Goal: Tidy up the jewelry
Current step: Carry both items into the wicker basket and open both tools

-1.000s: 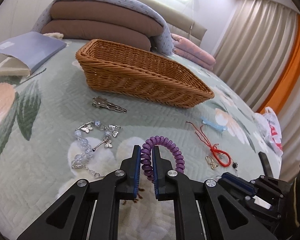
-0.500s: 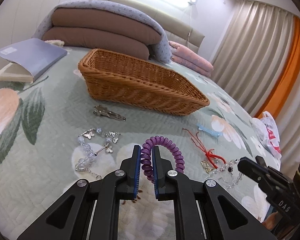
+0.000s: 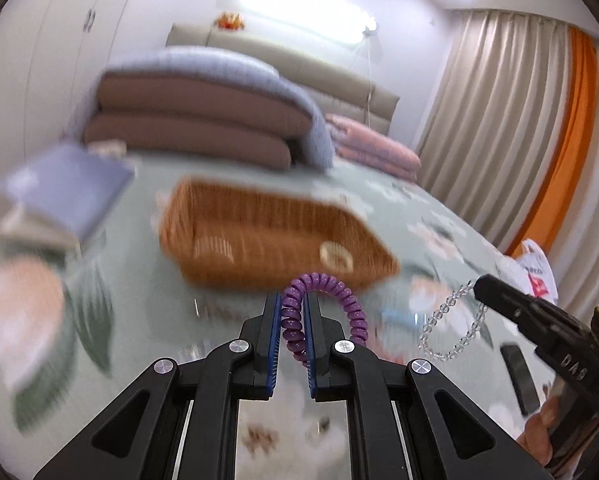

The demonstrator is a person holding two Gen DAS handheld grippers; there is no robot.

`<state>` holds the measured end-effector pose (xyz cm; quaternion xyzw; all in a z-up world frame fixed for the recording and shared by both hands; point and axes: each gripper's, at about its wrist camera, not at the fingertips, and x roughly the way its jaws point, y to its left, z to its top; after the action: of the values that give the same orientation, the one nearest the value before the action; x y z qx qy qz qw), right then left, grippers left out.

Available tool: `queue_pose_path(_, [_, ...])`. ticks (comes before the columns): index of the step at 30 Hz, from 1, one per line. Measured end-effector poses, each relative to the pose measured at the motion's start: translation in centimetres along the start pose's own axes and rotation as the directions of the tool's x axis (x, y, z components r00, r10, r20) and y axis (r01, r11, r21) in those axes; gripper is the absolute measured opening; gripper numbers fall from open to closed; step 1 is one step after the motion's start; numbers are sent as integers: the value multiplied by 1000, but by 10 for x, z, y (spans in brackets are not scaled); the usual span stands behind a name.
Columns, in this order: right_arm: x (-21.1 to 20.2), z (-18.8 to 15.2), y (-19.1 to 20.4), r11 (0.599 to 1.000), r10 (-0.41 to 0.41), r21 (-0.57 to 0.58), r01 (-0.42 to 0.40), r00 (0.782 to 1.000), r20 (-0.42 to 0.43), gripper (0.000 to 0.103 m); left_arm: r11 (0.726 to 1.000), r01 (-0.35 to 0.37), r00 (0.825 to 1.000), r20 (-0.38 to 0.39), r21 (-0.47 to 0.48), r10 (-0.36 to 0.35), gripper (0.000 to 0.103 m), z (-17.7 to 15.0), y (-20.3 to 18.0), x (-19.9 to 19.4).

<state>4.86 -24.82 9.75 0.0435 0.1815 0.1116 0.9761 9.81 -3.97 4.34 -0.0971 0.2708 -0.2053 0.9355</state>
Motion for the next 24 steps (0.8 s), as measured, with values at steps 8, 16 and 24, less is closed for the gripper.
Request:
queue_pose_path(8, [74,55,-11,999,-38,2,38,999,29,9,999,-52,998,40,12,51,11,72,5,57])
queue_pose_path(16, [162,22,-29,999,-15,48,21,992,-123,9,998,-55,996,-69,-20,54,11,56,30,134])
queue_pose_path(24, [183,3,-33,999,-21,46,30,981,-190,9,997,-80,992,-97,17,81,11,46,30,149])
